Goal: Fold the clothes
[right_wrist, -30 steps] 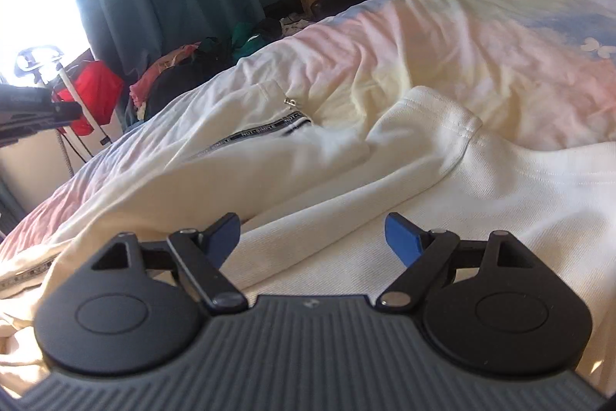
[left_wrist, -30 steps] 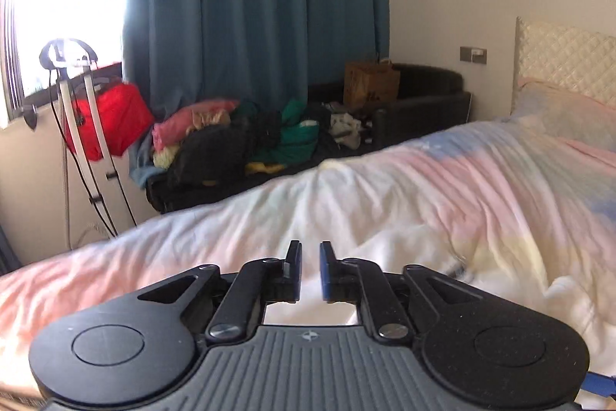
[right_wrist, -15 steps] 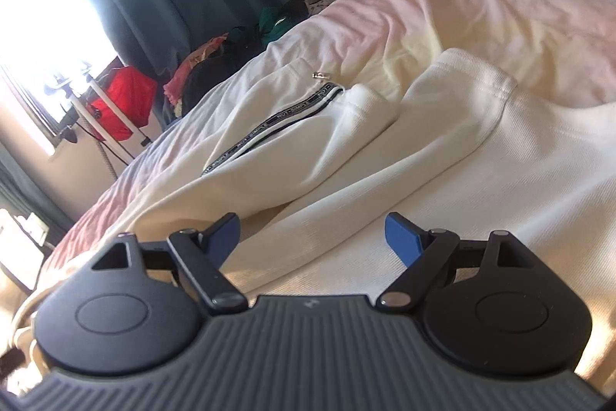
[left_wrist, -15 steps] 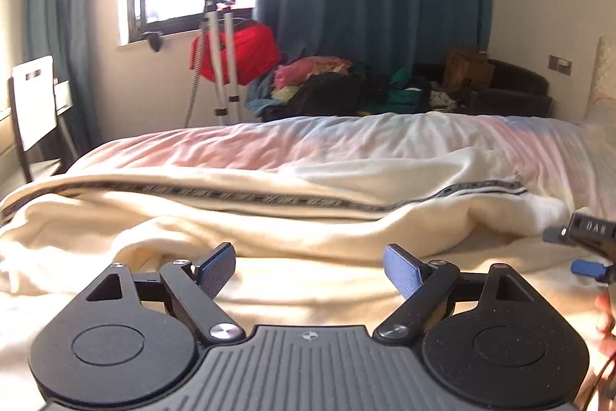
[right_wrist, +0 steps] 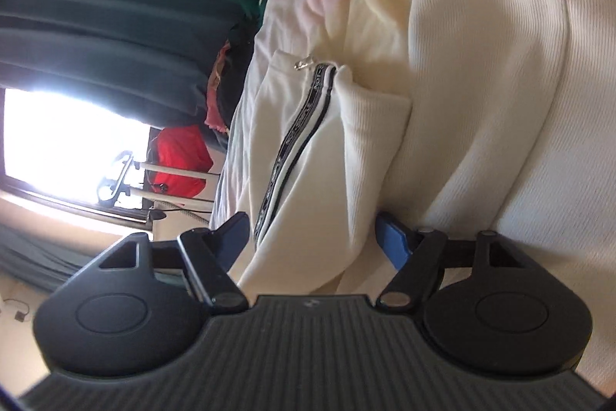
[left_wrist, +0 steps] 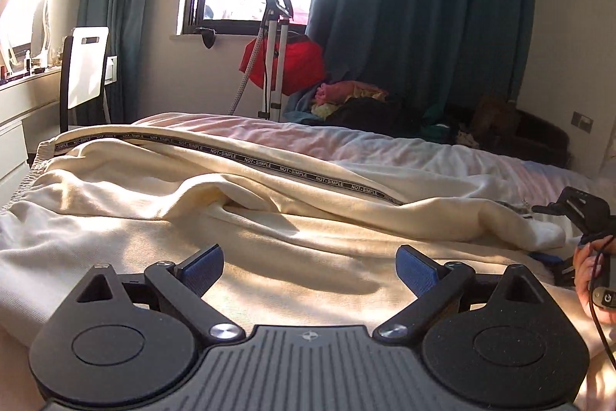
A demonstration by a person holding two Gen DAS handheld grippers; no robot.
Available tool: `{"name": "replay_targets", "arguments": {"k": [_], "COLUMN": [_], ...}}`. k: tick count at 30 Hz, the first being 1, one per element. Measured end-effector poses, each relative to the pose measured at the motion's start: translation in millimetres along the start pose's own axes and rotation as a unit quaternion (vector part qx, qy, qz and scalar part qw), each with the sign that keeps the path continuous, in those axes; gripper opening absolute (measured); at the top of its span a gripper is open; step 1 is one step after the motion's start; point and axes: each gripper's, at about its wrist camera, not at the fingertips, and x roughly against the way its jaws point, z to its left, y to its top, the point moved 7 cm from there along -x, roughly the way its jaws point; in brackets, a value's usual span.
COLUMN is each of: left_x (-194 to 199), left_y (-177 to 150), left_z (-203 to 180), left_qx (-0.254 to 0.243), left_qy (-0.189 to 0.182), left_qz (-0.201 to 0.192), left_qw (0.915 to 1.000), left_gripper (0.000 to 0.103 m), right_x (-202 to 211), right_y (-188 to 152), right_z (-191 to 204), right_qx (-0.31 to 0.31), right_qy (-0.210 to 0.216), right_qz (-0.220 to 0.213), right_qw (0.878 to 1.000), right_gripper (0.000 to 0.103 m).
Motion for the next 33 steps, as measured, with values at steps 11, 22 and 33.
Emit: {"name": "replay_targets", "arguments": {"k": [11, 22, 33], "left_x": [-29, -27, -2], "left_y": [-13, -10, 1], "left_z": [1, -4, -5], "left_qx": [0.031, 0.018, 0.002], "left_qy": [0.002, 0.012, 0.027], "left_qz": [0.032, 0.027, -0.017], "left_qw": [0.9990, 0.9994, 0.9995], "left_gripper": [0.097, 0.097, 0.097], "right_x": [15, 19, 31], "right_y": [78, 85, 75], "right_z": [34, -7, -21], "right_qx": [0.085, 0.125, 0.190], "right_qy": [-0.017, -0.075, -0.126], "right_qz": [-0.136, -0.148, -0.155], "right_qw": [0.987, 0.978, 0.961], "right_gripper": [0.007, 0.006, 0.007]}}
